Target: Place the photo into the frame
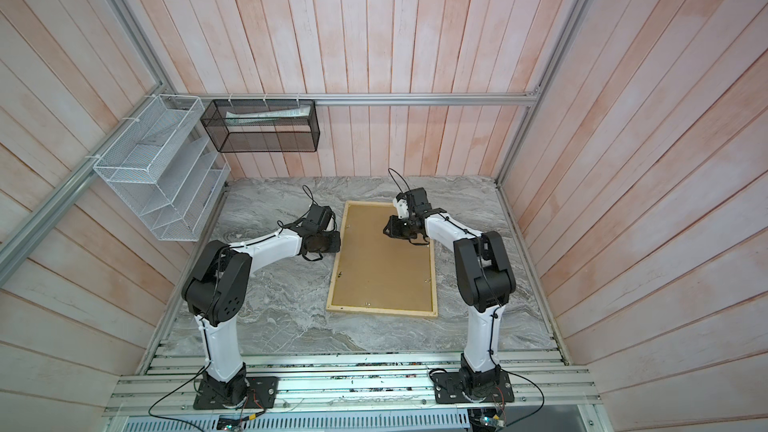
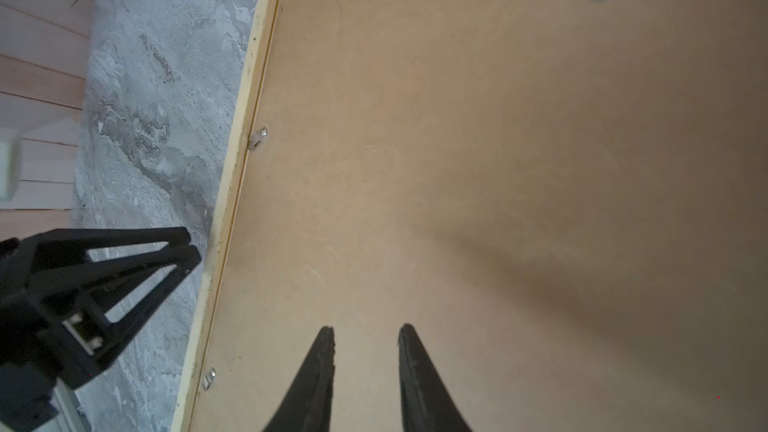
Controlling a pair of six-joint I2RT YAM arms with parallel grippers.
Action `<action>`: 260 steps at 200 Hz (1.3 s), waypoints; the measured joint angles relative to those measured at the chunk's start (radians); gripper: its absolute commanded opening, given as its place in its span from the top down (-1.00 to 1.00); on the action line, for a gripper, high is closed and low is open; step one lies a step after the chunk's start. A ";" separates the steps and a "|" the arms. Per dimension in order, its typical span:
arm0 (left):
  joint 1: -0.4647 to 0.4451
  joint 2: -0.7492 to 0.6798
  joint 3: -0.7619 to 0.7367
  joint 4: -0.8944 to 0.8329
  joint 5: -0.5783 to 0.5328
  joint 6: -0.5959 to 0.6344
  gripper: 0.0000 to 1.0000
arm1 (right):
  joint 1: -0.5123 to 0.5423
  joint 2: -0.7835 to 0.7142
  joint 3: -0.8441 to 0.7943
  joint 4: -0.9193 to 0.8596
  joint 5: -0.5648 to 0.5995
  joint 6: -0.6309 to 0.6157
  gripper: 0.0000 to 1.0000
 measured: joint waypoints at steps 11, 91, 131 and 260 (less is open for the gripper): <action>-0.006 0.009 0.000 0.000 0.000 0.000 0.29 | 0.018 0.041 0.035 0.012 -0.023 0.013 0.48; -0.026 0.032 0.008 -0.005 -0.012 -0.015 0.55 | 0.084 0.253 0.142 0.239 -0.226 0.251 0.46; -0.033 0.037 0.016 -0.015 -0.029 -0.033 0.67 | 0.086 0.300 0.143 0.380 -0.274 0.445 0.41; -0.035 0.040 0.020 -0.019 -0.017 -0.049 0.91 | 0.124 0.382 0.235 0.468 -0.183 0.839 0.38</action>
